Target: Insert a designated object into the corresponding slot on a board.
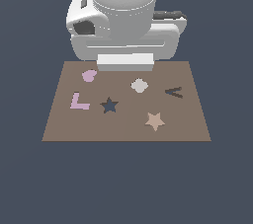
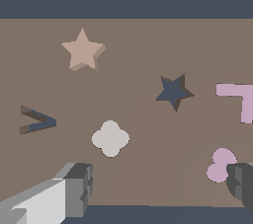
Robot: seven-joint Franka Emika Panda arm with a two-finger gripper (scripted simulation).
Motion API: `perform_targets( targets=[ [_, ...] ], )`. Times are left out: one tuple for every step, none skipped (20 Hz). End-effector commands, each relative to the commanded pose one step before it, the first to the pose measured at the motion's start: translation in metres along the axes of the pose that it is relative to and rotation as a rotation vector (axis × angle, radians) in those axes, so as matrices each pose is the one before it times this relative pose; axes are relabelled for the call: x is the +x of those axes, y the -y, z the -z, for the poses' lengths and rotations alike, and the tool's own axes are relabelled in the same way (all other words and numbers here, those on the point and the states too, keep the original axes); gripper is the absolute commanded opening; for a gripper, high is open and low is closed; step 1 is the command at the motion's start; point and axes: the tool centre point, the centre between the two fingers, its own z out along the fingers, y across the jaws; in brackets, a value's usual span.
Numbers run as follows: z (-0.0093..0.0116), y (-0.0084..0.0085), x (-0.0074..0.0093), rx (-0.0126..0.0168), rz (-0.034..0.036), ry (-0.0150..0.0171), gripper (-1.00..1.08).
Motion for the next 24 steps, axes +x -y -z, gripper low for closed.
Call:
perform_targets(
  targets=[
    [0.0, -0.00001, 0.0, 0.0, 0.0, 0.0, 1.0],
    [-0.00009, -0.00002, 0.00011, -0.00003, 0.00069, -0.00003, 1.0],
    [-0.00026, 0.00012, 0.00034, -0.00007, 0.00239, -0.0001, 1.0],
    [-0.00044, 0.00011, 0.00057, -0.00011, 0.00384, -0.00016, 1.0],
    [-0.00062, 0.00013, 0.0008, -0.00015, 0.00534, -0.00022, 1.0],
    [-0.0008, 0.0002, 0.00104, -0.0002, 0.00693, -0.00028, 1.0],
    [-0.00098, 0.00022, 0.00127, -0.00024, 0.00845, -0.00035, 1.0],
    [-0.00116, 0.00028, 0.00151, -0.00029, 0.01007, -0.00041, 1.0],
    [-0.00134, 0.00032, 0.00175, -0.00033, 0.01164, -0.00048, 1.0],
    [-0.00153, 0.00037, 0.00199, -0.00038, 0.01327, -0.00055, 1.0],
    [-0.00171, 0.00043, 0.00224, -0.00043, 0.01494, -0.00062, 1.0],
    [-0.00191, 0.00047, 0.00249, -0.00048, 0.01659, -0.00069, 1.0],
    [-0.0021, 0.00053, 0.00275, -0.00053, 0.01831, -0.00076, 1.0],
    [-0.0023, 0.00058, 0.00301, -0.00058, 0.02006, -0.00084, 1.0],
    [-0.0025, 0.00063, 0.00328, -0.00064, 0.02183, -0.00091, 1.0],
    [-0.0027, 0.0007, 0.00356, -0.0007, 0.02367, -0.00099, 1.0],
    [-0.00291, 0.00076, 0.00384, -0.00076, 0.02553, -0.00107, 1.0],
    [-0.00312, 0.00082, 0.00413, -0.00083, 0.02744, -0.00116, 1.0],
    [-0.00334, 0.00089, 0.00443, -0.0009, 0.0294, -0.00124, 1.0],
    [-0.00356, 0.00097, 0.00474, -0.00097, 0.0314, -0.00133, 1.0],
    [-0.00378, 0.00104, 0.00505, -0.00105, 0.03344, -0.00142, 1.0],
    [-0.00401, 0.00113, 0.00537, -0.00114, 0.03552, -0.0015, 1.0],
    [-0.00424, 0.00121, 0.0057, -0.00123, 0.03765, -0.00159, 1.0],
    [-0.00446, 0.0013, 0.00602, -0.00132, 0.03977, -0.00167, 1.0]
  ],
)
